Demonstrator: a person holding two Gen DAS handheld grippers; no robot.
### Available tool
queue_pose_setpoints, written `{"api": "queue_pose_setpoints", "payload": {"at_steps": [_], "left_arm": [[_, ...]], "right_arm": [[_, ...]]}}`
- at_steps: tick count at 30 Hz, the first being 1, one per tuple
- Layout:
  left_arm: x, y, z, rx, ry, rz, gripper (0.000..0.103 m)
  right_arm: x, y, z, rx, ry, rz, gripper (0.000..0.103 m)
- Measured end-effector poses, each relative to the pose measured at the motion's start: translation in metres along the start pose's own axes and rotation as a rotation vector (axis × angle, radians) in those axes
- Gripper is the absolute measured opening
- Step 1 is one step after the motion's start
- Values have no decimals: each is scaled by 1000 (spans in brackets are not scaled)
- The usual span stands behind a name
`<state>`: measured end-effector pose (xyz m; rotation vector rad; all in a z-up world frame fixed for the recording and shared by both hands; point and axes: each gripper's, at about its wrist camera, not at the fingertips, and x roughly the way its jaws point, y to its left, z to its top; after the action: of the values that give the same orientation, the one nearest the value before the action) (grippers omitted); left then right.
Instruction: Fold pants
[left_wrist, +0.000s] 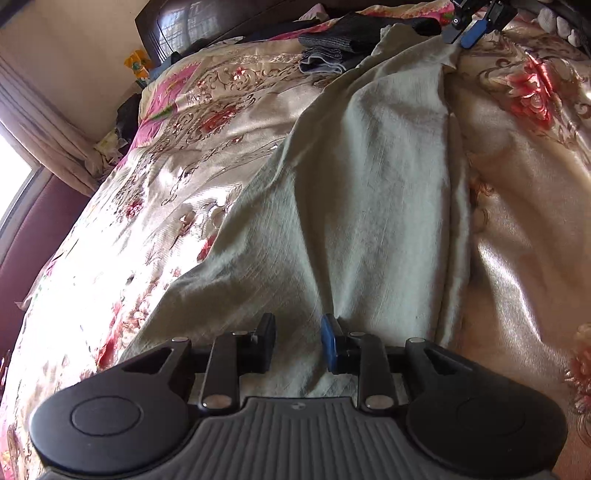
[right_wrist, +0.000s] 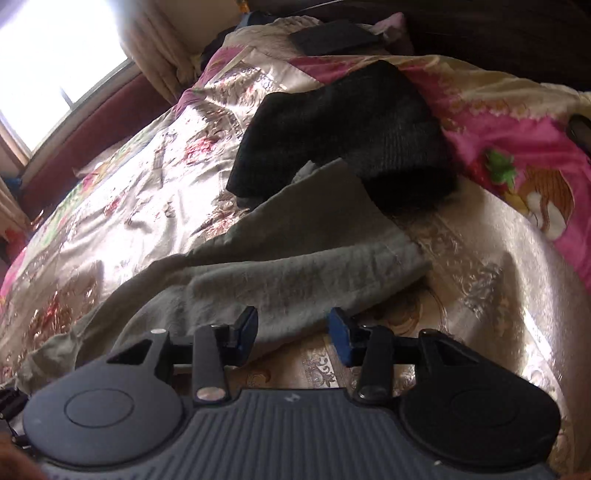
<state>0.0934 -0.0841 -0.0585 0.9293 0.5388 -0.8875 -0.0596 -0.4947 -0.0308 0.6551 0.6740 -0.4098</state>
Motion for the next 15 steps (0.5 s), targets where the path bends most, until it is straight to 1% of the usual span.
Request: {"api": "queue_pose_setpoints", "payload": {"at_steps": [3, 5, 6, 8, 10, 13, 15], "left_arm": [[-1, -2, 4, 14, 34, 20, 43], [-3, -5, 7, 30, 45, 26, 45], [-4, -8, 8, 36, 45, 25, 45], [-2, -12, 11, 40, 49, 27, 45], [0, -14, 15, 42, 48, 33, 45], [-1, -16, 20, 42, 46, 24, 45], [-2, -18, 22, 50, 50, 21, 45]], "right_arm": [[1, -12, 6, 39, -71, -33, 43], [-3, -14, 12, 1, -101, -81, 44], [-3, -16, 14, 1, -100, -77, 46], [3, -26, 18, 70, -55, 1, 46], [12, -35, 17, 157, -38, 45, 46], [20, -38, 16, 171, -61, 55, 45], [19, -44, 15, 265, -49, 88, 46]]}}
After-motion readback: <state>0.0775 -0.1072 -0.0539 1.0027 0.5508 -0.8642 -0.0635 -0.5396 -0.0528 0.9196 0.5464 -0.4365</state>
